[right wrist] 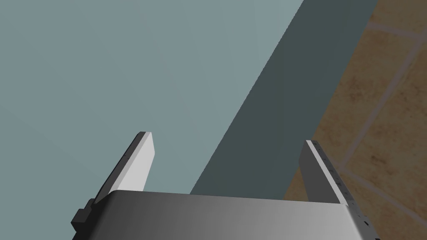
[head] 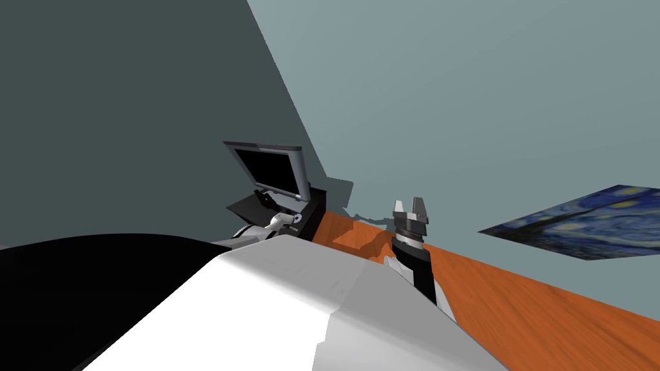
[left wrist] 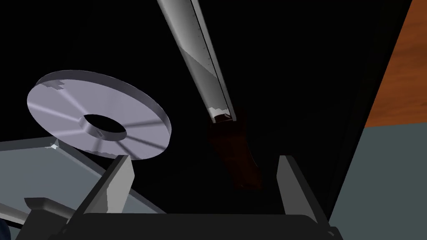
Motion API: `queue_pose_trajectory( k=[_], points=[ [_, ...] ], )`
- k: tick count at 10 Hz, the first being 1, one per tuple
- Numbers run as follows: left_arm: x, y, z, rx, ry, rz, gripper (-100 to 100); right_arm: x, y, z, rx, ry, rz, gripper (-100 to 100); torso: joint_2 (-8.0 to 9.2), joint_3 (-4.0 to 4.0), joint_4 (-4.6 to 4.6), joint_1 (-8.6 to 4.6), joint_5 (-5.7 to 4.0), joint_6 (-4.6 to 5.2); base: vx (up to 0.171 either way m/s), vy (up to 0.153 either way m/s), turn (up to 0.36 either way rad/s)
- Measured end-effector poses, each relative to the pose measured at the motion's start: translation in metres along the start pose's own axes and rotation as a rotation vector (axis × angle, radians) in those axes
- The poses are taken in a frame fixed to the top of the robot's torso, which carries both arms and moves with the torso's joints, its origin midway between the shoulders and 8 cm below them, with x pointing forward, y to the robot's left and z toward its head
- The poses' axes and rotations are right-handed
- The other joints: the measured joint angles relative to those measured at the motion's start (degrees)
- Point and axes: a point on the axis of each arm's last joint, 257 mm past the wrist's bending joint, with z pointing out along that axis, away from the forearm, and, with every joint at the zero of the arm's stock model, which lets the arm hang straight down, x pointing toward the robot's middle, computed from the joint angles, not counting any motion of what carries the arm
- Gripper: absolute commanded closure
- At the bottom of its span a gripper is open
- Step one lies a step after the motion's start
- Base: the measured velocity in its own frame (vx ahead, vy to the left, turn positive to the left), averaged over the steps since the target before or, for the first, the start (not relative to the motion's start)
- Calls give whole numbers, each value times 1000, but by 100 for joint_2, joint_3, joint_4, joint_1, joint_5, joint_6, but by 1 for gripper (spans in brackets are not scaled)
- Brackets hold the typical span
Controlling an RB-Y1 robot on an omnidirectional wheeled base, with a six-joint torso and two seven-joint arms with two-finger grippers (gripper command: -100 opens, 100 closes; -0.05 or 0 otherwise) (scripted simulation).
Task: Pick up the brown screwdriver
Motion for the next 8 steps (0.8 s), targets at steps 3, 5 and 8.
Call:
queue_pose_trajectory(
  k=[3, 5, 8],
  points=[
    [26, 12, 4, -45, 55, 25, -100, 0, 0, 0, 0, 0, 0, 0, -2, -1, 0, 13, 3, -1, 16, 74, -14],
    [33, 11, 3, -60, 72, 33, -100, 0, 0, 0, 0, 0, 0, 0, -2, -1, 0, -6, -1, 0, 9, 25, -2],
    [37, 12, 3, -63, 78, 36, -100, 0, 0, 0, 0, 0, 0, 0, 3, 2, 1, -17, -4, 0, 13, 14, -11]
  ],
)
